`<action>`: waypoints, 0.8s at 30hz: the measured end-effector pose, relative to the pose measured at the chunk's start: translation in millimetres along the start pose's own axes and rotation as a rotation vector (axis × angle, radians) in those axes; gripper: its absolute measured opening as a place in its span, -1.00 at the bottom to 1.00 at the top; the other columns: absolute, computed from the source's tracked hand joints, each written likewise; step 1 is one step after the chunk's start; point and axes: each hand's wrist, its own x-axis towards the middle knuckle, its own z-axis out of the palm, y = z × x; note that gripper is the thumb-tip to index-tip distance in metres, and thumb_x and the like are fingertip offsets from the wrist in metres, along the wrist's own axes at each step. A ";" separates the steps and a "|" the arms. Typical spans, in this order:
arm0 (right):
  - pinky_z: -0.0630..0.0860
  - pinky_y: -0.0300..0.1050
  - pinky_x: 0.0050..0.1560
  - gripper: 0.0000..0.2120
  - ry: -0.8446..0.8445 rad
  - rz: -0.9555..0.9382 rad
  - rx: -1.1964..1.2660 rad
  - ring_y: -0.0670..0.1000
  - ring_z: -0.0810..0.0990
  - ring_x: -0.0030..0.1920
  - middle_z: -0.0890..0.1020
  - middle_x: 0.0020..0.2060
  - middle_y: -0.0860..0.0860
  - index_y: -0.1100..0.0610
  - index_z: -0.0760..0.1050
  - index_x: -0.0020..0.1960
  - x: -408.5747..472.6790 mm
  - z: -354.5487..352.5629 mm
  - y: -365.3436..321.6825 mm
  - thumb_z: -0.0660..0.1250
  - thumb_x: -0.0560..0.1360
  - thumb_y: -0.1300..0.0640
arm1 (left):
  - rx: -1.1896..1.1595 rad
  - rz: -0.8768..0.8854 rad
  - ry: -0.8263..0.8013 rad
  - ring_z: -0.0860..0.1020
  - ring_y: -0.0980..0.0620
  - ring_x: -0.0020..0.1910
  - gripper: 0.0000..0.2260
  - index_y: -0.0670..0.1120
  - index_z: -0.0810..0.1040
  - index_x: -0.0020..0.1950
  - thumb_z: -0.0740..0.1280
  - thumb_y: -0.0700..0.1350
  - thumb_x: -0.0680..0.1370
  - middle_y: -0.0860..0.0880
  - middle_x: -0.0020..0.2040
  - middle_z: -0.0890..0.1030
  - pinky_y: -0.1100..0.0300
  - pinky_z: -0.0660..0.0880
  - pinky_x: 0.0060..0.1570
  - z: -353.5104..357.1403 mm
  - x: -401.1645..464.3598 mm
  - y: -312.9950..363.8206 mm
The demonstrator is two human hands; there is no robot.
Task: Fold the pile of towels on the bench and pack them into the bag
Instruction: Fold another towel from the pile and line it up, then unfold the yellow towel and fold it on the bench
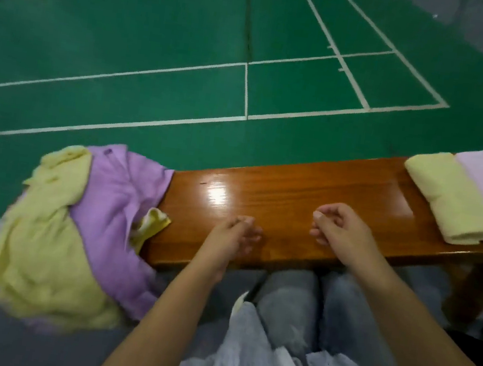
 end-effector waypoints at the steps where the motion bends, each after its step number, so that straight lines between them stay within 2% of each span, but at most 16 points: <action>1: 0.56 0.04 0.11 -0.89 -0.031 -0.015 -0.036 -0.02 0.61 -0.02 0.59 -0.03 0.03 0.04 0.44 0.10 -1.2 13.5 -5.3 0.25 0.58 0.11 | -0.035 0.040 0.075 0.62 -0.02 0.10 -0.84 -0.05 0.56 0.12 0.23 -0.04 0.63 -0.03 0.03 0.68 0.01 0.52 0.18 -17.0 -8.2 -0.8; 4: 0.57 0.05 0.08 -0.84 -0.093 -0.071 -0.136 -0.02 0.60 -0.02 0.59 -0.01 0.03 0.07 0.45 0.14 -1.8 56.5 -22.9 0.25 0.58 0.09 | -0.138 0.187 0.379 0.65 -0.05 -0.01 -0.90 -0.05 0.58 -0.05 0.27 -0.14 0.61 -0.02 -0.11 0.68 0.07 0.55 0.04 -68.3 -24.3 1.1; 7: 0.58 0.00 0.04 -0.86 -0.189 -0.132 -0.172 -0.04 0.61 -0.06 0.60 -0.04 0.01 0.06 0.46 0.13 -1.4 98.5 -38.7 0.26 0.57 0.09 | 0.057 0.339 0.680 0.60 -0.05 -0.01 -0.93 -0.03 0.58 -0.14 0.33 -0.12 0.53 -0.04 -0.08 0.66 0.10 0.51 0.01 -123.0 -36.7 2.0; 10: 0.58 -0.06 0.00 -0.89 -0.288 -0.192 -0.230 -0.08 0.60 -0.10 0.61 -0.08 -0.02 0.01 0.46 0.08 -2.8 131.2 -48.1 0.27 0.56 0.09 | 0.322 0.422 1.006 0.51 -0.01 0.07 -0.87 -0.12 0.56 0.07 0.29 -0.20 0.55 -0.07 0.05 0.58 0.19 0.41 0.09 -172.2 -54.5 2.0; 12: 0.59 -0.04 0.00 -0.92 -0.329 -0.201 -0.254 -0.09 0.60 -0.10 0.61 -0.10 -0.03 -0.02 0.45 0.05 -2.8 147.6 -49.7 0.28 0.56 0.09 | 0.475 0.425 1.223 0.46 -0.09 0.16 -0.77 -0.20 0.54 0.17 0.32 -0.19 0.53 -0.14 0.13 0.54 0.12 0.33 0.18 -202.9 -61.0 2.2; 13: 0.59 -0.03 0.00 -0.93 -0.345 -0.198 -0.254 -0.09 0.61 -0.11 0.62 -0.11 -0.03 -0.03 0.45 0.03 -3.2 153.7 -49.8 0.28 0.56 0.09 | 0.530 0.371 1.272 0.43 -0.14 0.22 -0.70 -0.22 0.51 0.22 0.35 -0.15 0.52 -0.18 0.19 0.51 0.09 0.29 0.22 -218.3 -60.2 0.4; 16: 0.60 0.01 0.00 -0.94 -0.369 -0.183 -0.251 -0.05 0.61 -0.10 0.62 -0.12 0.00 -0.03 0.45 0.01 -4.2 166.1 -50.1 0.29 0.55 0.10 | 0.547 0.095 1.256 0.38 -0.24 0.32 -0.46 -0.26 0.40 0.35 0.39 0.03 0.51 -0.25 0.32 0.44 -0.04 0.28 0.27 -257.1 -55.0 -8.0; 18: 0.59 0.01 -0.01 -0.94 -0.371 -0.173 -0.240 -0.03 0.62 -0.09 0.62 -0.12 0.01 0.01 0.46 0.02 -6.2 169.4 -50.1 0.28 0.55 0.10 | 0.510 0.034 1.262 0.41 -0.25 0.30 -0.43 -0.27 0.42 0.34 0.39 0.10 0.50 -0.26 0.29 0.48 -0.06 0.33 0.24 -270.9 -56.3 -13.6; 20: 0.58 0.01 -0.01 -0.92 -0.364 -0.163 -0.234 -0.03 0.62 -0.09 0.62 -0.12 0.02 0.04 0.47 0.05 -7.0 168.7 -47.6 0.28 0.56 0.11 | 0.438 0.070 1.257 0.46 -0.17 0.25 -0.55 -0.23 0.47 0.31 0.36 0.03 0.53 -0.16 0.25 0.53 0.04 0.37 0.17 -277.4 -61.7 -15.8; 22: 0.59 0.00 -0.01 -0.91 -0.349 -0.146 -0.228 -0.02 0.61 -0.09 0.62 -0.10 0.03 0.06 0.47 0.06 -6.4 166.6 -44.0 0.27 0.56 0.12 | 0.336 0.082 1.218 0.51 -0.06 0.10 -0.68 -0.18 0.53 0.24 0.33 -0.04 0.55 -0.07 0.11 0.57 0.20 0.39 -0.04 -281.3 -67.8 -13.1; 24: 0.58 -0.03 -0.04 -0.91 -0.335 -0.134 -0.207 -0.02 0.62 -0.10 0.62 -0.09 0.03 0.07 0.47 0.06 -4.8 163.8 -42.0 0.27 0.56 0.13 | 0.268 0.115 1.155 0.52 -0.03 -0.02 -0.77 -0.16 0.55 0.14 0.33 -0.07 0.55 -0.02 -0.06 0.57 0.25 0.35 -0.19 -285.5 -71.1 -9.6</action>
